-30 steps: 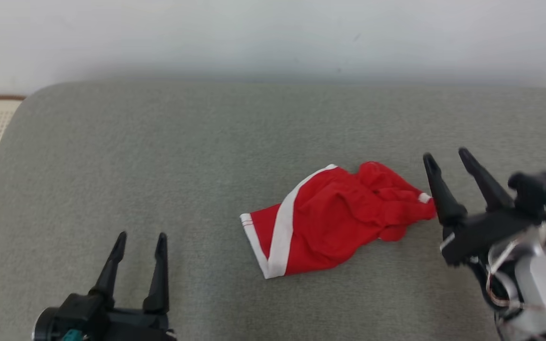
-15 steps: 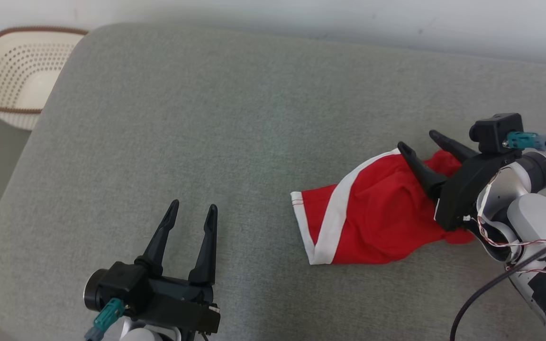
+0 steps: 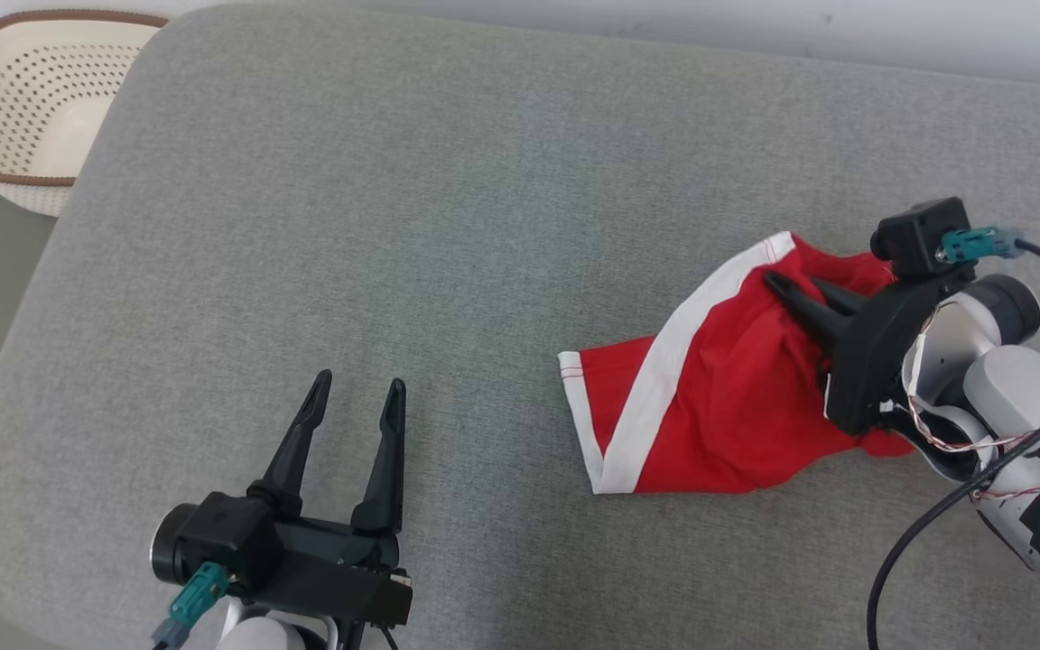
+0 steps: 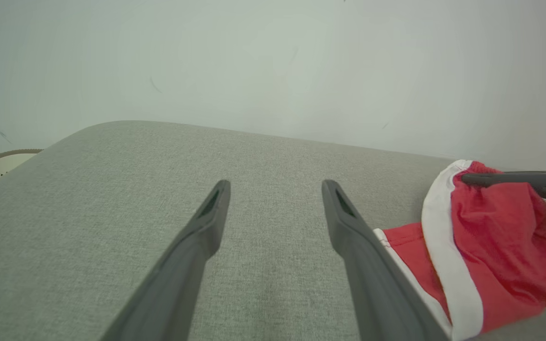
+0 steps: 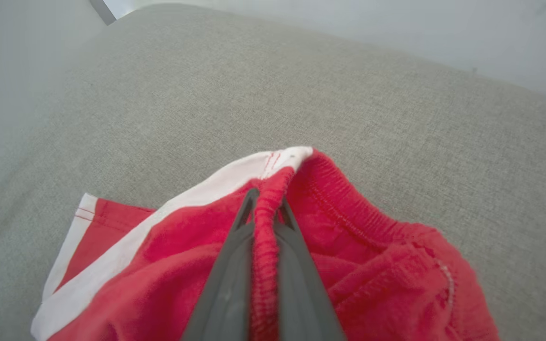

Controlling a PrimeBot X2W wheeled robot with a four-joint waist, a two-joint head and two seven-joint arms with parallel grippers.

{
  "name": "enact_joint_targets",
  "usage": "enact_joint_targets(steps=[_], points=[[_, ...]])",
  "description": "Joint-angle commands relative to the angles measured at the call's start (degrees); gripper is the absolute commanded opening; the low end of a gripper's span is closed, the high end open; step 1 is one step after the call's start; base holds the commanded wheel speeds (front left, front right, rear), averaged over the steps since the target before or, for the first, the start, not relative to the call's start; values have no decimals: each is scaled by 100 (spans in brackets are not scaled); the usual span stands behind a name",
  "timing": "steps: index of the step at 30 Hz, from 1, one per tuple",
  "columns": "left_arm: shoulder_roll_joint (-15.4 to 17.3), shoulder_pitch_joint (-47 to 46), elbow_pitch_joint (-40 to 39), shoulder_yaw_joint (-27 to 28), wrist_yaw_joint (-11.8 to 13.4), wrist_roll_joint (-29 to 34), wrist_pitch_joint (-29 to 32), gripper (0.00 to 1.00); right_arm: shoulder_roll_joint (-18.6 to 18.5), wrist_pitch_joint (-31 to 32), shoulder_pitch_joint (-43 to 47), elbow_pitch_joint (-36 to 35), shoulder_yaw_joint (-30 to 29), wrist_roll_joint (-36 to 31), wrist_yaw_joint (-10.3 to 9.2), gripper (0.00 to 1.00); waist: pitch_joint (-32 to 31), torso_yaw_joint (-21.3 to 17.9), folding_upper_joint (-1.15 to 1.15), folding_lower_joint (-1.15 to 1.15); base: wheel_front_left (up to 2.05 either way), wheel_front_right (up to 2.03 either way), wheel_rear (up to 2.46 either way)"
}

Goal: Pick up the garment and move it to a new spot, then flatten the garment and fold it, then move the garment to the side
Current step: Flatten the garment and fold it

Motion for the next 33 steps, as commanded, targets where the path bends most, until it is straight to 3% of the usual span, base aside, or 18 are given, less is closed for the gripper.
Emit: enact_joint_targets(steps=[1, 9, 17, 25, 31, 32, 33], points=[[5, -15, 21, 16, -18, 36, -18, 100, -51, -72, -78, -53, 18, 42, -2, 0, -22, -55, -1, 0, 0, 0, 0], [-10, 95, 48, 208, -88, 203, -18, 100, -275, -807, 44, -537, 64, -66, -2, 0, -167, -436, -1, 0, 0, 0, 0], [39, 188, 82, 328, -134, 250, -19, 100, -382, -1551, 1290, -1024, -727, -206, -2, 0, -350, -875, -1, 0, 0, 0, 0], [128, 274, 96, 451, -102, 265, -19, 100, 161, -1602, 2836, -1201, -1332, -373, -2, 0, -400, -1292, -1, 0, 0, 0, 0], [194, 337, 69, 537, -22, 224, -12, 100, 478, -1575, 3289, -1177, -1566, -560, -2, 0, -419, -1505, -1, 0, 0, 0, 0], [201, 347, 64, 541, -9, 214, 0, 100, 492, -1569, 3330, -1130, -1614, -604, -3, 16, -425, -1521, -1, 0, 0, 0, 0], [209, 356, 58, 552, 0, 210, 3, 100, 532, -1583, 3366, -1117, -1655, -625, -2, 45, -433, -1539, -1, 0, 0, 0, 0]])
